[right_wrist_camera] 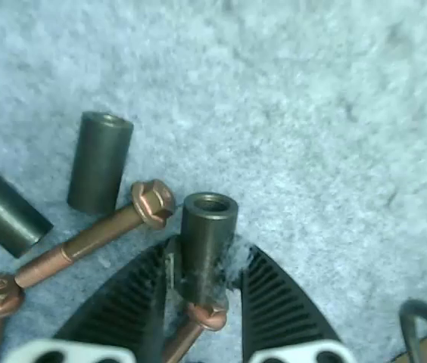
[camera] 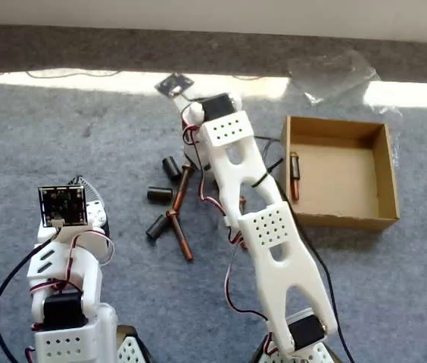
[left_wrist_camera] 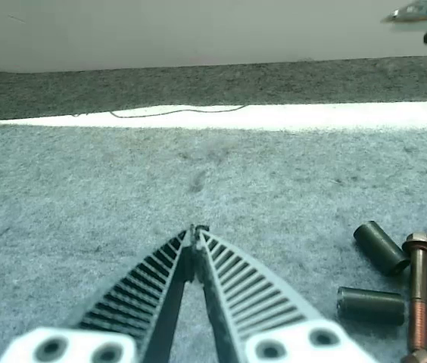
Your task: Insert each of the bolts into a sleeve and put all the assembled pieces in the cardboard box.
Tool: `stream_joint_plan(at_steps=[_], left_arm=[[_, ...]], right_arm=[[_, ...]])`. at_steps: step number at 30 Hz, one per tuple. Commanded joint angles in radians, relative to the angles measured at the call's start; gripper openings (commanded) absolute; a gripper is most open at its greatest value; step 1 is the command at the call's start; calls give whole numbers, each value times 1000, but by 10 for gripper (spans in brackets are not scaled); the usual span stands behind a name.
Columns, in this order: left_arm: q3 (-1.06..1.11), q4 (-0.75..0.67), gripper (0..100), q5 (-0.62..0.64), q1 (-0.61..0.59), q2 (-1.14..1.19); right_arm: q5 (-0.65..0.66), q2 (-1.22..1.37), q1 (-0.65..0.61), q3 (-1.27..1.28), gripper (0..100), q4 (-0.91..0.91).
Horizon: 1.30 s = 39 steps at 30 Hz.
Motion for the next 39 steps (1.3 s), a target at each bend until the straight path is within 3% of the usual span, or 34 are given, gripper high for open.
stream_joint_plan(at_steps=[1,8,13,23,39], left_arm=[[1,-28,20,-5,-7,-10],[4,-28,20,-5,-7,-10],[4,-28,20,-5,-7,-10],[4,-28,20,-5,-7,-10],[5,-23,20,-8,44,-10]], right_arm=[[6,-36,19,-153,5,22],[5,-45,56,-188,5,24],[-109,-173,91,-142,5,24],[-126,-581,102,461,5,22],[-124,-1368,96,1072,5,19]])
